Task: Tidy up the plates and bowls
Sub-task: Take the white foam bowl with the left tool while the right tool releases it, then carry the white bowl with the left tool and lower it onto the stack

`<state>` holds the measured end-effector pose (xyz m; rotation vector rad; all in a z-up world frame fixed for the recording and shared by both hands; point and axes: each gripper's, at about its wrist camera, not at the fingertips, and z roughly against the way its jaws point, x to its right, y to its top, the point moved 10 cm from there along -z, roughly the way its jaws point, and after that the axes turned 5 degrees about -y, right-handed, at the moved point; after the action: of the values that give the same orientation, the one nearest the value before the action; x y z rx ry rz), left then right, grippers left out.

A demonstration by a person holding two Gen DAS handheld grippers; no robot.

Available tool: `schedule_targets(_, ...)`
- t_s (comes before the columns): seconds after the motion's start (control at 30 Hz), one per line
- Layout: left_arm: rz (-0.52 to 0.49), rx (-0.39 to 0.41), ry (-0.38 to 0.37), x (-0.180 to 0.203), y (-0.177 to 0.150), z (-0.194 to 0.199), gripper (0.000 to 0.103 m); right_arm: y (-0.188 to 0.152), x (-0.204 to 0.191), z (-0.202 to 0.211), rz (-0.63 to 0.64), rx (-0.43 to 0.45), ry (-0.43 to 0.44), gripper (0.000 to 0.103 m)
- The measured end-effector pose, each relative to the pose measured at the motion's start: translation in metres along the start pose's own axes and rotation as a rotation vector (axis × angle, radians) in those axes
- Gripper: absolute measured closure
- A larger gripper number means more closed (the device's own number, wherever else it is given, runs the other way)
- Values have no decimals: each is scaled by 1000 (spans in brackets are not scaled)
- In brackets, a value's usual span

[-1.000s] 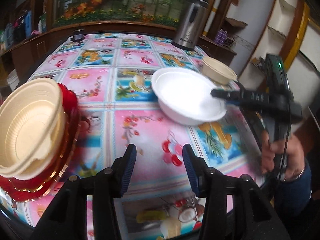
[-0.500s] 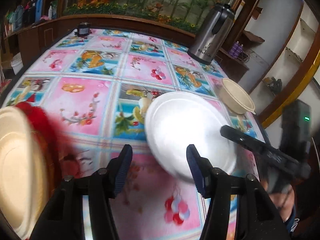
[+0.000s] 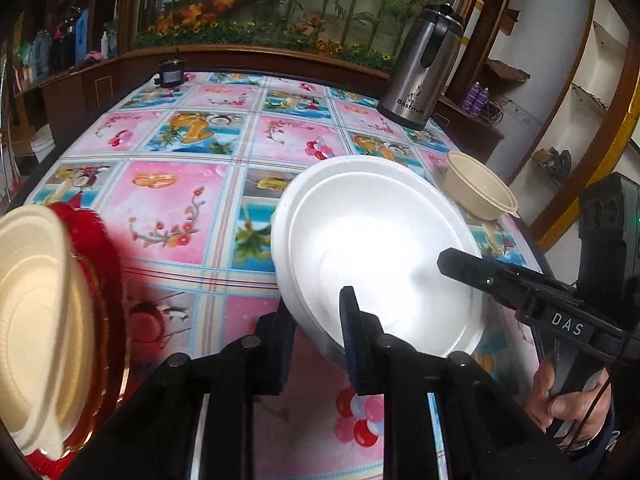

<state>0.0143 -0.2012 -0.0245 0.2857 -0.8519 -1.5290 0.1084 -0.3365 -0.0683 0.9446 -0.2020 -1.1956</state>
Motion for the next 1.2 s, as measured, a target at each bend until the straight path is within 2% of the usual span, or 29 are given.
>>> schedule_targets(0.17, 17, 46, 7, -12, 1, 29, 83, 1, -30, 4, 94, 27, 43, 72)
schedule_targets(0.3, 11, 92, 25, -20, 3, 59, 83, 3, -52, 9, 100, 31, 83, 72)
schedule_targets(0.4, 11, 131, 56, -32, 5, 82, 83, 4, -72, 10, 96, 10, 113, 72)
schedule_targets(0.63, 81, 207, 100, -73, 3, 137, 82, 16, -136, 11, 153, -44, 190, 72)
schedule_targets(0.83, 127, 272, 155, -97, 2, 181, 72, 27, -197, 12, 271, -65, 236, 72)
schedule_targets(0.97, 152, 318, 213, -115, 2, 213, 70, 32, -234, 13, 350, -58, 274, 72)
schedule_targets(1.13, 200, 338, 257, -137, -3, 231, 70, 28, -265, 3, 375, -74, 347, 72)
schedule_targets(1.2, 210, 344, 274, -142, -6, 234, 70, 21, -268, -6, 382, -107, 353, 72)
